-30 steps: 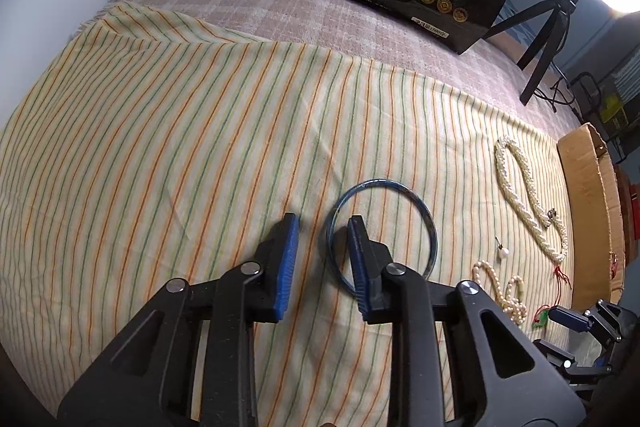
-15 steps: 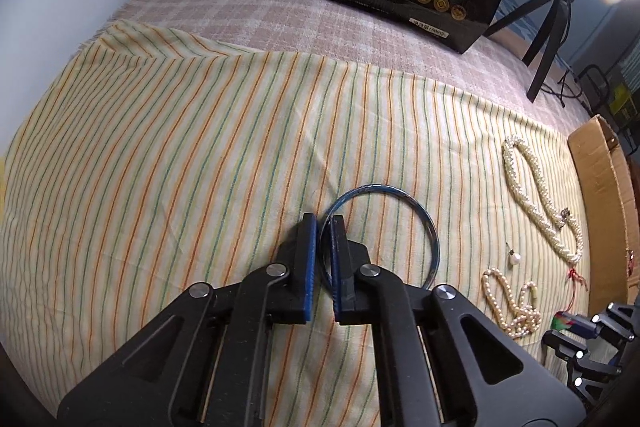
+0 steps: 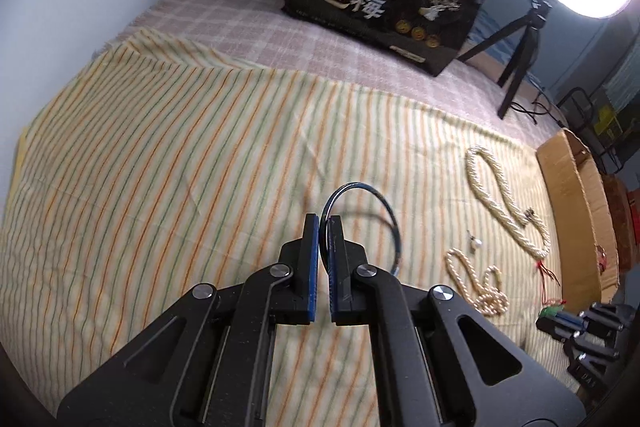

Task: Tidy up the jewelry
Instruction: 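Grasp the green jade pendant with the right tool and lift it, then carry the ring with the left tool while the right tool carries the pendant into the box, releasing both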

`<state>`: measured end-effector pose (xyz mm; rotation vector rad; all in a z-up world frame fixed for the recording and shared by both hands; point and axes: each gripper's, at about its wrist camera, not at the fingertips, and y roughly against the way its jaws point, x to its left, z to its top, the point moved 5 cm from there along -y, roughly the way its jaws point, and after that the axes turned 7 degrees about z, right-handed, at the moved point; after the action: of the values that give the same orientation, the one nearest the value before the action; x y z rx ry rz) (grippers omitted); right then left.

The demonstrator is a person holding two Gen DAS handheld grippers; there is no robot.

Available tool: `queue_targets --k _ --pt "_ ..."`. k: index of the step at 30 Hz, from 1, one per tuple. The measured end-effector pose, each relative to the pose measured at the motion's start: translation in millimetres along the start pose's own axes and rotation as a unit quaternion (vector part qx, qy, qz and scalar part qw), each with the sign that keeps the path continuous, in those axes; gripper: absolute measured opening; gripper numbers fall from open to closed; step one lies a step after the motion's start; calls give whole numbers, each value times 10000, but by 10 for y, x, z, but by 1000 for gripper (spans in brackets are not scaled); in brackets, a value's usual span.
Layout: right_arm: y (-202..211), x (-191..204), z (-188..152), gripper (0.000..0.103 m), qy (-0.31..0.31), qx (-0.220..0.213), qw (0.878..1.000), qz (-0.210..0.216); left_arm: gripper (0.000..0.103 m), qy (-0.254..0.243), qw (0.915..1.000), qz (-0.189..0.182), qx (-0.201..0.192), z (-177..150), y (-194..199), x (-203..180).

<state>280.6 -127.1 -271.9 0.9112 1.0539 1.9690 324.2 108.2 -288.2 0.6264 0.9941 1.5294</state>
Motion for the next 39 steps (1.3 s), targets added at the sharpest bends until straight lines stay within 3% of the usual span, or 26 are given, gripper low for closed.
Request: queue_targets --k 20,27,39 --pt "1026 -49 68 3 -88 -999 9949 -99 1 -510 9956 -504 -604 -54 845 -521" --pt "1398 -264 59 3 -171 -1272 9912 -311 1 -751 9908 -824 -764 -3 1109 -892" --pt "1803 -854 56 3 -465 -1515 9842 -791 1 -1091 9820 -1294 -835 82 1222 -1611"
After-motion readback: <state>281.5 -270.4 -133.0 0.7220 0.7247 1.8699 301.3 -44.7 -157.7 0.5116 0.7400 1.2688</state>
